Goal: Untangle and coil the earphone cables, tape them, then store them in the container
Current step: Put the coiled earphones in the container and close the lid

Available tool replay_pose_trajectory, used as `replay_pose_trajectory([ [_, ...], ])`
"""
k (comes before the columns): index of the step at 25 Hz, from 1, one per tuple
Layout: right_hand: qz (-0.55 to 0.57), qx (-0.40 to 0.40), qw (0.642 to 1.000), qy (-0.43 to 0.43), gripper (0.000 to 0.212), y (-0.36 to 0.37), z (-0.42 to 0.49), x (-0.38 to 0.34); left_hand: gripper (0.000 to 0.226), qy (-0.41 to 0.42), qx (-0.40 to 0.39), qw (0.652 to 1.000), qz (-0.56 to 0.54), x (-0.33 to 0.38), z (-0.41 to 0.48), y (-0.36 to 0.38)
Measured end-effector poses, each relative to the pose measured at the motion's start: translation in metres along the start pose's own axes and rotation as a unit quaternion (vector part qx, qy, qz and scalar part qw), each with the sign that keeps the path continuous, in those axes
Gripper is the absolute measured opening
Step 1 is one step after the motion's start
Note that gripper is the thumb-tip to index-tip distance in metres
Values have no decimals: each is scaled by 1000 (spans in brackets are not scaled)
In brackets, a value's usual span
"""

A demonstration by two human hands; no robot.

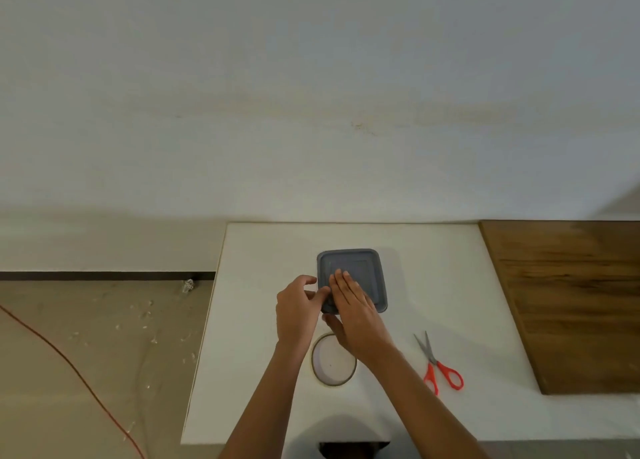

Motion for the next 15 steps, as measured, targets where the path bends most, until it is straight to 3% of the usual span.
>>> replay_pose_trajectory([
  [9,-83,67,992,-69,51,-1,-2,-15,32,7,-11,1000,28,2,5,5],
  [15,-13,-22,999,-40,60,6,-2,-6,26,-26,1,999,43,-5,7,5],
])
Point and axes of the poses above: each hand's wrist, its own z-axis towards the middle knuckle, its own y-axis out of the palm, x = y × z, the point moved 10 cm from there along z, towards the middle knuckle, and after that the axes turned 12 degrees about z, right-handed, at the moved point
